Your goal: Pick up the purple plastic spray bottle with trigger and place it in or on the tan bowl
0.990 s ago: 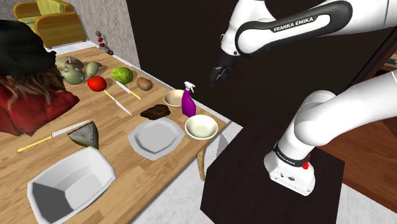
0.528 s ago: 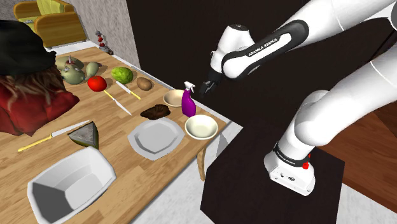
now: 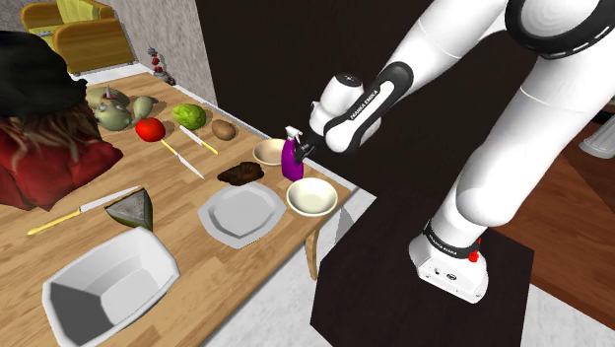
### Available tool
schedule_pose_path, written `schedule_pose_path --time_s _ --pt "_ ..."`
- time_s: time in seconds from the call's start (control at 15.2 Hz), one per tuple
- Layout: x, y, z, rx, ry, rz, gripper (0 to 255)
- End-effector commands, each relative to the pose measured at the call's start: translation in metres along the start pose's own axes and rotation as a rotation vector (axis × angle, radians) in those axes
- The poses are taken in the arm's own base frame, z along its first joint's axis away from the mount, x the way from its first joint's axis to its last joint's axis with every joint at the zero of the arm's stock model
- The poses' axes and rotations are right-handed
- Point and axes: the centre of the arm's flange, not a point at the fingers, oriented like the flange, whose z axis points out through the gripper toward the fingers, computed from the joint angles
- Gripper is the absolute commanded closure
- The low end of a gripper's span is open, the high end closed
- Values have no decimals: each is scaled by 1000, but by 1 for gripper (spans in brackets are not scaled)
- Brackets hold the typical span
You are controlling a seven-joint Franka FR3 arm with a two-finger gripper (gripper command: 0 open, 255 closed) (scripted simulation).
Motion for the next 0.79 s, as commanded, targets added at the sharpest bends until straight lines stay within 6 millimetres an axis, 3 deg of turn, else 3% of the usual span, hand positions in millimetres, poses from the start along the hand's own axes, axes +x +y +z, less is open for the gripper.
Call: schedule_pose_path --time_s 0.0,0.4,0.73 --pt "2 1 14 -1 8 -2 0" --pt "2 1 49 -1 8 -2 0" --pt "2 1 49 -1 8 -2 0"
